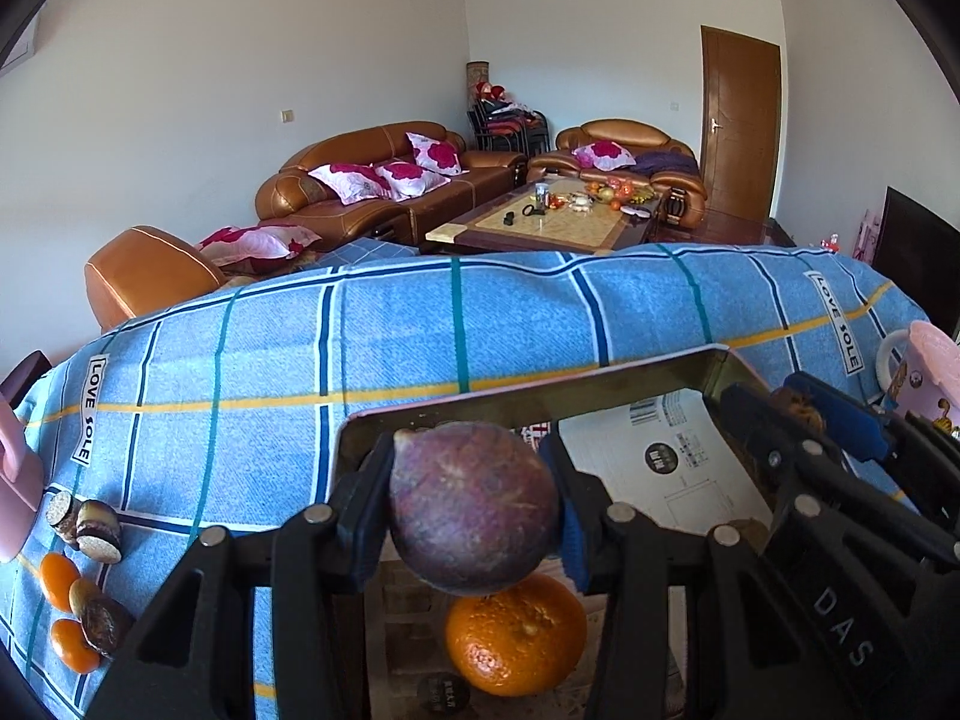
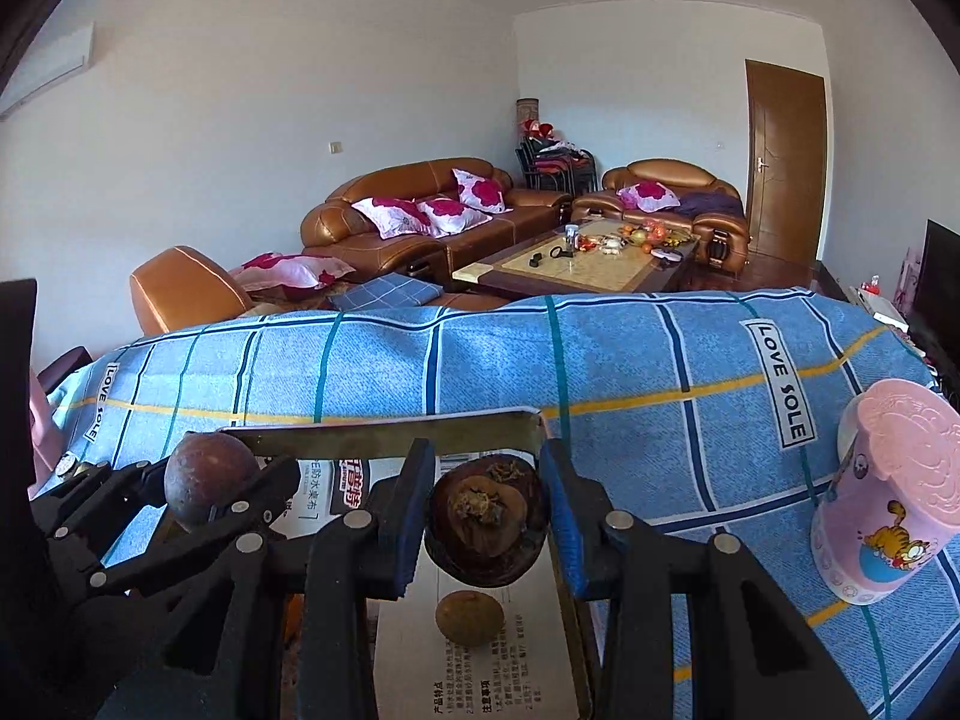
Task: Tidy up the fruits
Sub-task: 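Carry the mangosteen and passion fruit into the pink tin tray and release both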
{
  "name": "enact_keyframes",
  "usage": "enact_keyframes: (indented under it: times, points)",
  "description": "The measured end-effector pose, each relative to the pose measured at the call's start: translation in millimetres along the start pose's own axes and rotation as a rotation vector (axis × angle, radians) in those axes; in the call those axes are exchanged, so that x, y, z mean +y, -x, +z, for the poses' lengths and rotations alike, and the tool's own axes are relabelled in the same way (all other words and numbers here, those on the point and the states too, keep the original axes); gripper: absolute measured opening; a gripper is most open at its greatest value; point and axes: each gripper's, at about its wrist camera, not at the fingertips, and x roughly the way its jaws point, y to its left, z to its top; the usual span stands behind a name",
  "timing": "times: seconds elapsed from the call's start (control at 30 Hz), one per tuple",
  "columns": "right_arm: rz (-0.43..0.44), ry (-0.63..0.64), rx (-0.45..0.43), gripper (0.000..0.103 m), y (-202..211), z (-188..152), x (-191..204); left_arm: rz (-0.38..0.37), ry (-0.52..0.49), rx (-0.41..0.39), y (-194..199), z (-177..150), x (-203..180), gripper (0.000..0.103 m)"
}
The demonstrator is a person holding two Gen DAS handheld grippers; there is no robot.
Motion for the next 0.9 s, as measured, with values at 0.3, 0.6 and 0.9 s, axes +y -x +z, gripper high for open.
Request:
enact_keyframes:
  times: [0.3,0.6,0.9]
  points:
    - [0.072,-0.043,0.069,0.039,-10.0,-5.4,-1.5,-0.005,0.036,0.039,-5.6,-1.7,5.7,0.048]
    - [0.117,-0.079,0.094,0.039,-13.3,-6.5,-5.7,-0.003,0.033,0.045,-4.1,-2.3,7.4,0.048]
    - [0.105,-0.099,0.065,0.049,-5.5,-5.5,-9.3,0.039,0.034,-0.006,3.8,-2.2,11.8,0.068]
